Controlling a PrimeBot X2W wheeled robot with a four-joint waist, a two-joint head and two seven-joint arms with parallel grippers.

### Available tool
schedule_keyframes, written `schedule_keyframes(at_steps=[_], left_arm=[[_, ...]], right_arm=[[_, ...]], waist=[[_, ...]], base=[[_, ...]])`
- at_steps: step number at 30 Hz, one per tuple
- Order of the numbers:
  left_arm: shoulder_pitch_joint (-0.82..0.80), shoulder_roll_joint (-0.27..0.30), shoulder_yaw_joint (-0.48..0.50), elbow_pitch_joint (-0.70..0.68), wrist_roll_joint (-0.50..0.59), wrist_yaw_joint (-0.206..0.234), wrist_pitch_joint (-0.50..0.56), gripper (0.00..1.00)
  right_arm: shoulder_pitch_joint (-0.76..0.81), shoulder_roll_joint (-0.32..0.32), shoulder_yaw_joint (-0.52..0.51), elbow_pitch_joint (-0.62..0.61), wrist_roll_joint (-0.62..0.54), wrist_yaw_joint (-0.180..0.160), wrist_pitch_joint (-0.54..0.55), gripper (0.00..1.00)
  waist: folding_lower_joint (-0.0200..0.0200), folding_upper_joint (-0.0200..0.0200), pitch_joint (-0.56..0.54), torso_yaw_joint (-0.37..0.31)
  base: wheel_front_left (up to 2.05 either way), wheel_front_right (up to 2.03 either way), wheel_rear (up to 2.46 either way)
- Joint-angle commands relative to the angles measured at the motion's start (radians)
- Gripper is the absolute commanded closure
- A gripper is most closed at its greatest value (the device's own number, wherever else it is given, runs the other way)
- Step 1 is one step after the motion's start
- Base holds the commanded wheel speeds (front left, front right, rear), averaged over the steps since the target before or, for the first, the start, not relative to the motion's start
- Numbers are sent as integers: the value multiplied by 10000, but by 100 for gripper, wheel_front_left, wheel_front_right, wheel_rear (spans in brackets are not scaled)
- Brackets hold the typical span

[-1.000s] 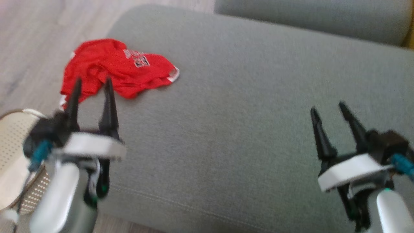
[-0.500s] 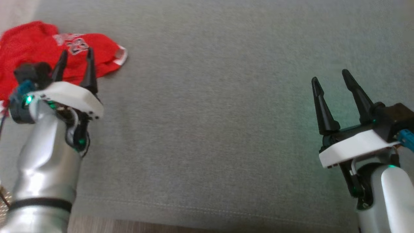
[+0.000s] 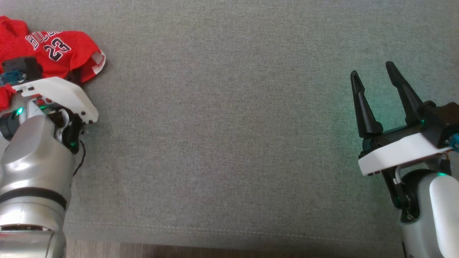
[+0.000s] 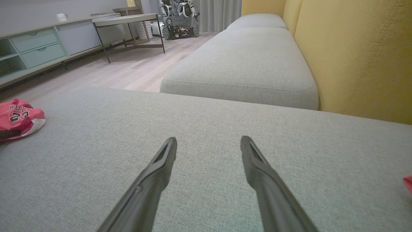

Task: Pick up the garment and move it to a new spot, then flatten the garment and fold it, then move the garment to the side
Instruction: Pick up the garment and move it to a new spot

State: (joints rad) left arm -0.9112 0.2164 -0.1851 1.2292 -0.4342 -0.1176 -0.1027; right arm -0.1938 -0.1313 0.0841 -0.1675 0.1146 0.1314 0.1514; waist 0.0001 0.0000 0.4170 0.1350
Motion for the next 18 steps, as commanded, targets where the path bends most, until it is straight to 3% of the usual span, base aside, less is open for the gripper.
schedule_keyframes(at_steps=[1, 9, 18], left_arm=[[-150, 448, 87, -35, -14, -48, -162, 100], [-366, 702, 170, -721, 103, 134, -1549, 100], [2038, 1009, 1108, -4785, 693, 907, -1588, 100]], right_arm=[[-111, -15, 147, -426, 48, -7, 33, 0], [-122, 101, -20, -275, 73, -7, -209, 0], [229, 372, -86, 118, 192, -7, -599, 0]], waist=[[-1, 0, -13, 35], [-1, 0, -636, 183], [-1, 0, -1874, -82]], base=[[0, 0, 0], [0, 0, 0], [0, 0, 0]])
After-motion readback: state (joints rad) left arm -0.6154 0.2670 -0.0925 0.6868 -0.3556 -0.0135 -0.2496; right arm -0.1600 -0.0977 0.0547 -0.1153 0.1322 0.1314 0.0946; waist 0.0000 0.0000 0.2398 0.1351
